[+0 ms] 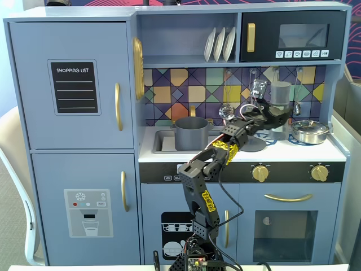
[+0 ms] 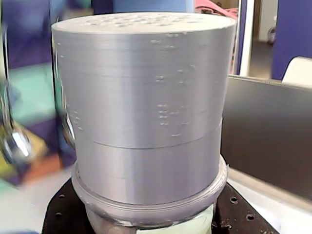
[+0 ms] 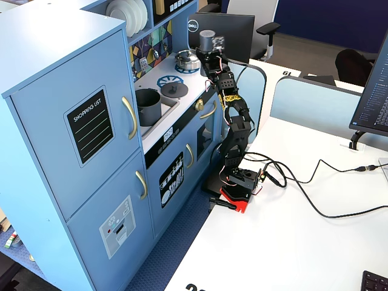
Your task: Put salt in the gray recipient
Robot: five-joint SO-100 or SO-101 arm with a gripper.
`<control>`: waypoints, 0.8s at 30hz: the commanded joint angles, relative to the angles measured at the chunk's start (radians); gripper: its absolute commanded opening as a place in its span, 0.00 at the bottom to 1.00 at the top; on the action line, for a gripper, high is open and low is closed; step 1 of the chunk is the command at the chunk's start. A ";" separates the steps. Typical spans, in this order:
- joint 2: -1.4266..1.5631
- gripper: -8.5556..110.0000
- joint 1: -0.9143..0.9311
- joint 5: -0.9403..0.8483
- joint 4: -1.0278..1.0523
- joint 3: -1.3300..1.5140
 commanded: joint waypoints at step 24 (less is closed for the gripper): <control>-0.244 0.07 -0.040 0.044 -0.443 0.072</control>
